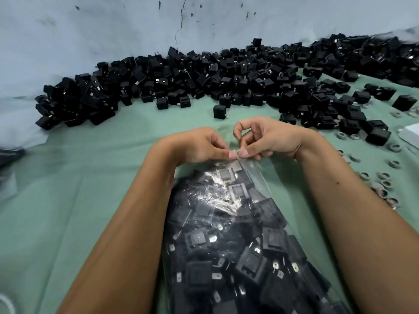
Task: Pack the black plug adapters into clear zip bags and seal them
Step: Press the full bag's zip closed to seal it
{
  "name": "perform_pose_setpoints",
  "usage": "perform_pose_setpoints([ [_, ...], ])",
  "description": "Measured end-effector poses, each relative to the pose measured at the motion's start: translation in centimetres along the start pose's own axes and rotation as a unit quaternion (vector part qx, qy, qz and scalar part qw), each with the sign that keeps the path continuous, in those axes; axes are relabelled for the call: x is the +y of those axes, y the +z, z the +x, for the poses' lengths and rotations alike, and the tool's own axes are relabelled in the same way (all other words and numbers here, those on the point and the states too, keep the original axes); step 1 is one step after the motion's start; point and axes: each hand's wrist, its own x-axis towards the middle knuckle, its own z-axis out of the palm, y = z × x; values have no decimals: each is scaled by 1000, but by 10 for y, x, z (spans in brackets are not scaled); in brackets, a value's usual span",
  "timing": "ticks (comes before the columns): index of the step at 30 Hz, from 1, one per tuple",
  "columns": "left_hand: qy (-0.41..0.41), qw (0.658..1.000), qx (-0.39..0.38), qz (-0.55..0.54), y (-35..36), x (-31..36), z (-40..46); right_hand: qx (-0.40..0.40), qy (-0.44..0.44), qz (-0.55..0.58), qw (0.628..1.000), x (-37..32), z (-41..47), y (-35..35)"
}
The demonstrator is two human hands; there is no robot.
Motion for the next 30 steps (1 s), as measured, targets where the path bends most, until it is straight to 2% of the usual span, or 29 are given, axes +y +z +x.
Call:
perform_pose_setpoints([
  [5, 1, 996, 27, -89, 0, -8, 0, 21, -19, 35, 999, 5, -2, -2],
  [10, 34, 998, 52, 15, 4, -6, 1, 11, 36, -61, 997, -2, 1, 1],
  [13, 42, 995, 65, 70, 5, -5, 3, 11, 37, -106, 994, -4, 2, 4],
  [21, 14, 996, 80, 33, 0, -6, 0, 48, -38, -56, 997, 4, -2, 2],
  [25, 5, 997, 50, 64, -10, -10, -9, 53, -19, -56, 997, 5, -2, 1],
  [30, 36, 999, 37, 17, -7, -14, -8, 51, -8, -66, 996, 2, -2, 1],
])
